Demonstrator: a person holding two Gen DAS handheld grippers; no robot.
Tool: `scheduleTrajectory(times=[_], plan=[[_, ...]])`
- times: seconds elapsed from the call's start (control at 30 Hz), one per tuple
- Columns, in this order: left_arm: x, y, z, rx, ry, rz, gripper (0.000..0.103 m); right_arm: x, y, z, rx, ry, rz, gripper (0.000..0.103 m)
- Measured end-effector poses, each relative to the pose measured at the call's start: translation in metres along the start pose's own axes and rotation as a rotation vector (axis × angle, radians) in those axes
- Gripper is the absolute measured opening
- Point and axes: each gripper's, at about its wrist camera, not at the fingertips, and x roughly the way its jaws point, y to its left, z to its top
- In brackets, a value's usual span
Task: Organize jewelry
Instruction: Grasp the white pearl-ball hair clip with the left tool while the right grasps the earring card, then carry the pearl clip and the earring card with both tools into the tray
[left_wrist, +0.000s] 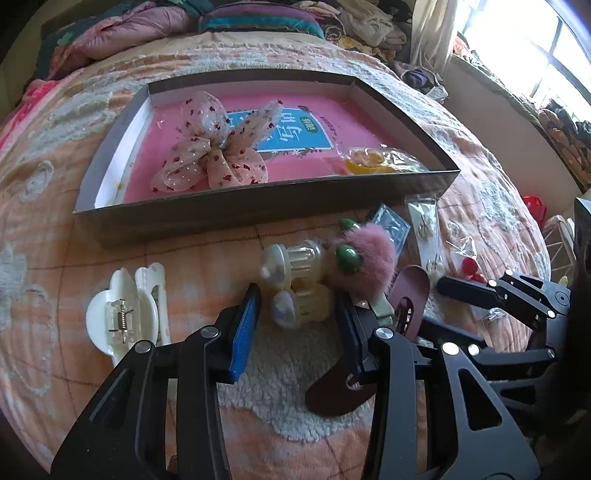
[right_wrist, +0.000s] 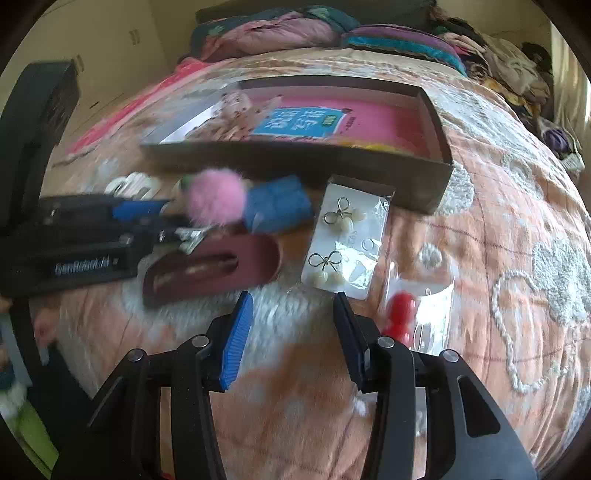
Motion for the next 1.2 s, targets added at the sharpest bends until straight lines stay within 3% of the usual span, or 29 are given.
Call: scheduleTrajectory(times=[0.3,0.43,0.8,0.87,1.0,1.2], plan=[[0.000,0.007,-0.004,0.007,0.026,-0.053,0.036,-0.008,-0.021,0.015,0.045,-0.040,-0.031,0.044],[0.006,0.010,0.002,-0.004,0.018,-0.062,0.032,-0.020,-0.037,0.025,0.088,-0.073,-0.027,0.045],[-0.011,0.014,0.007,-0.006,-0.043,-0.074,0.026,0.015,-0.037,0.048,0.075,0.017,0.028,0.045],[-0.016,0.013,0.008,-0.014,-0.054,-0.089,0.026,0.016,-0.034,0.048,0.069,0.016,0.034,0.039],[-0.026,0.007,0.009,-0.010,-0.064,-0.093,0.026,0.002,-0.033,0.046,0.071,-0.024,0.029,0.000],[-0.048,-0.002,0.013,0.005,-0.094,-0.073,0.026,-0.033,-0.048,0.035,0.140,-0.120,0.089,0.000]])
